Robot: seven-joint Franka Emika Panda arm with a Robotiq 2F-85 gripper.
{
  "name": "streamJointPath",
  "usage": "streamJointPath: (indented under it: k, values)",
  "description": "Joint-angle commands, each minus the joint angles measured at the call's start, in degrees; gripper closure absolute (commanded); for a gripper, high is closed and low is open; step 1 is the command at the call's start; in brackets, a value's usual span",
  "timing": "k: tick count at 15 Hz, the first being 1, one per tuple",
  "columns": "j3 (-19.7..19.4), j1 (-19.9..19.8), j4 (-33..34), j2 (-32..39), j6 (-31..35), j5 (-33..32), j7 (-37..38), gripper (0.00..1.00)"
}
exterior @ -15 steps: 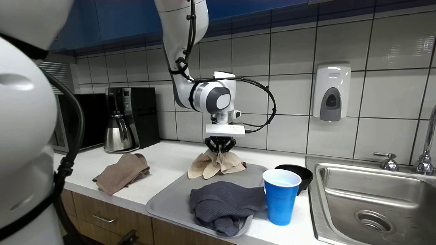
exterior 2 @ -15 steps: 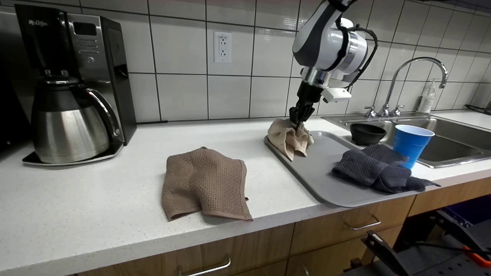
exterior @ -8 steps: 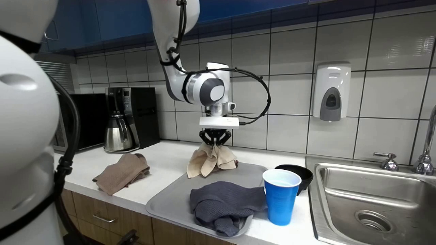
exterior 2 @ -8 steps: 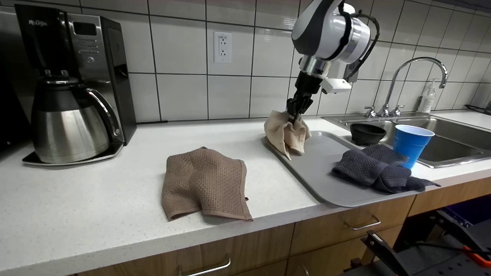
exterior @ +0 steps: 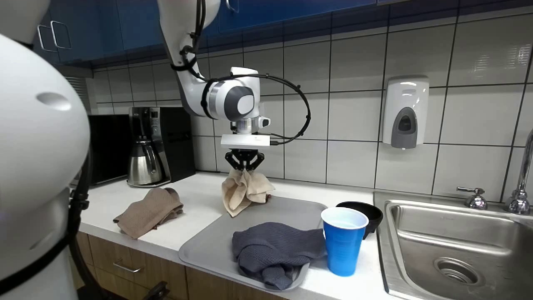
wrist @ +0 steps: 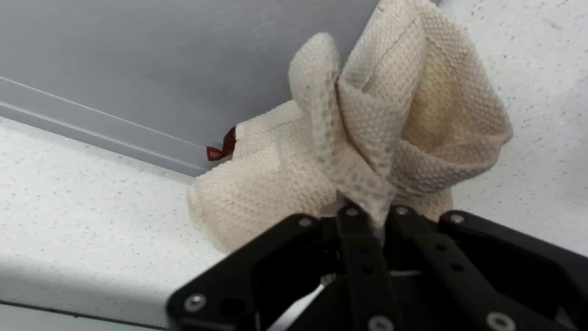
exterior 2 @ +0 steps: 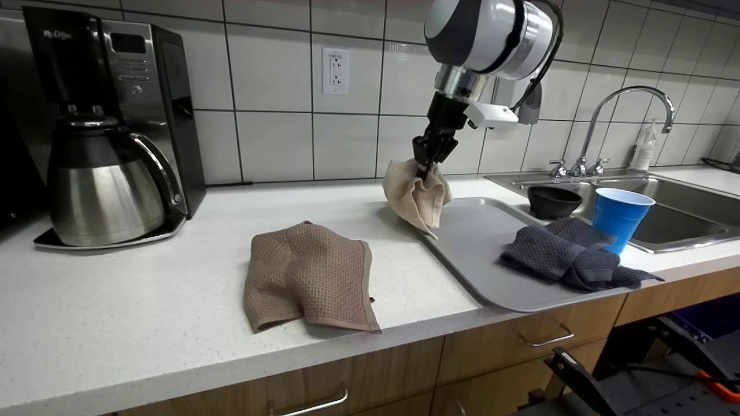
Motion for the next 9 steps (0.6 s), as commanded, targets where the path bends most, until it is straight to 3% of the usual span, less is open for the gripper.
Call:
streamJointPath:
  k: [1, 9]
  values:
    - [0.2, 2.5, -1.8, -2.7, 1.3, -1.7, 5.5, 0.98]
    - [0.4, 7.1, 1.6, 0.6, 3.6, -6.0, 10.6, 0.98]
